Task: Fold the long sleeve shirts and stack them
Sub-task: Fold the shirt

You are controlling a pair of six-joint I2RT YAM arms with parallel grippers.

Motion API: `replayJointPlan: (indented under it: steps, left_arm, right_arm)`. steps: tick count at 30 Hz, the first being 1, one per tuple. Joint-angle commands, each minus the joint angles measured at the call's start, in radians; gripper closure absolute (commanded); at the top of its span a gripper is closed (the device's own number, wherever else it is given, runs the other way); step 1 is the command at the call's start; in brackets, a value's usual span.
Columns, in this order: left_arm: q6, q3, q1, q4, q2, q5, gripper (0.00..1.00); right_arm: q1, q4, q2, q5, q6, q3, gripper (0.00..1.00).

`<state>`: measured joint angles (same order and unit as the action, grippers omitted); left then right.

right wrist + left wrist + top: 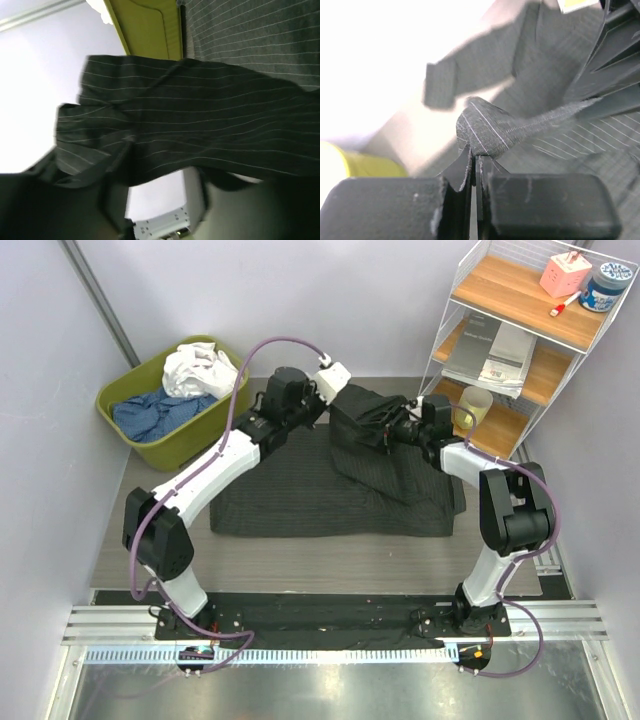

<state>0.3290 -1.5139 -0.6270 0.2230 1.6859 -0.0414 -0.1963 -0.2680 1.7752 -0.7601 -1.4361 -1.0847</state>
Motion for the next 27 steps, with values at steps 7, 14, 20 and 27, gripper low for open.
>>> replayJointPlan:
  steps: [7,14,20,27]
  left_arm:
    - [0.246,-0.353,0.044,0.0,0.241,0.074,1.0]
    - [0.249,-0.601,0.062,-0.03,0.405,0.061,1.0]
    - [0.249,-0.712,0.056,-0.013,0.511,0.012,1.0]
    - [0.277,-0.694,0.059,-0.048,0.523,-0.04,1.0]
  right_arm:
    - [0.149,0.169,-0.114,-0.268,0.43,-0.086,0.25]
    - [0.245,0.666,-0.164,-0.255,1.004,-0.191,0.35]
    - [0.244,1.047,-0.224,-0.154,1.422,-0.241,0.6]
    - [0.241,1.064,-0.201,-0.131,1.431,-0.164,0.75]
